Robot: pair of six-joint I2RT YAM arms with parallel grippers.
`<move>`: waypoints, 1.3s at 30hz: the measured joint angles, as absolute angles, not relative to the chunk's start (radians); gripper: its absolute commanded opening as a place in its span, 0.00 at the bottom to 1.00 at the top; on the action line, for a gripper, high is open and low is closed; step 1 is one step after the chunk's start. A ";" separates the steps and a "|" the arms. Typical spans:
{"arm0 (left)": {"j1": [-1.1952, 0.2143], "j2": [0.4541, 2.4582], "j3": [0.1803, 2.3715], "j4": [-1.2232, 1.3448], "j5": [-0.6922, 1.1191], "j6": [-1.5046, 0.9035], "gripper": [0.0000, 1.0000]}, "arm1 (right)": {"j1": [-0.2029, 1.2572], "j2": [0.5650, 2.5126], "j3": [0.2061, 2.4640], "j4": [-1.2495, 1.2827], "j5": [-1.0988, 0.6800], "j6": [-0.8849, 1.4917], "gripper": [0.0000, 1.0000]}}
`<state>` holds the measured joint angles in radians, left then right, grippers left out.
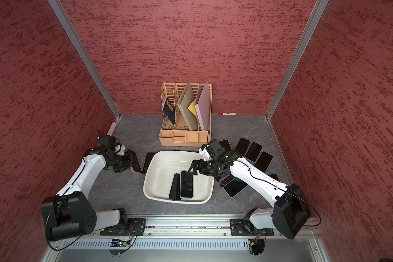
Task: Take the phone out of the storage box
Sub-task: Place the phone at the center of the board.
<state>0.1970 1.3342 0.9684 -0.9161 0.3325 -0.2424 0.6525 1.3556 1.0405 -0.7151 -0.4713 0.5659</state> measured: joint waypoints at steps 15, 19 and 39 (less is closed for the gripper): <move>0.237 1.689 1.093 -0.828 0.260 -0.034 0.00 | 0.659 1.432 1.040 -0.708 -0.512 0.585 0.99; 0.241 1.725 1.125 -0.826 0.285 -0.011 0.00 | 0.668 1.436 1.040 -0.707 -0.511 0.603 0.98; 0.265 1.781 1.090 -0.776 0.309 0.033 0.59 | 0.799 1.731 1.169 -0.782 -0.425 0.627 0.98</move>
<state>0.2653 1.7805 1.0901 -0.7761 0.3092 0.0334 0.7990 1.7309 1.1690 -0.7822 -0.4248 0.6273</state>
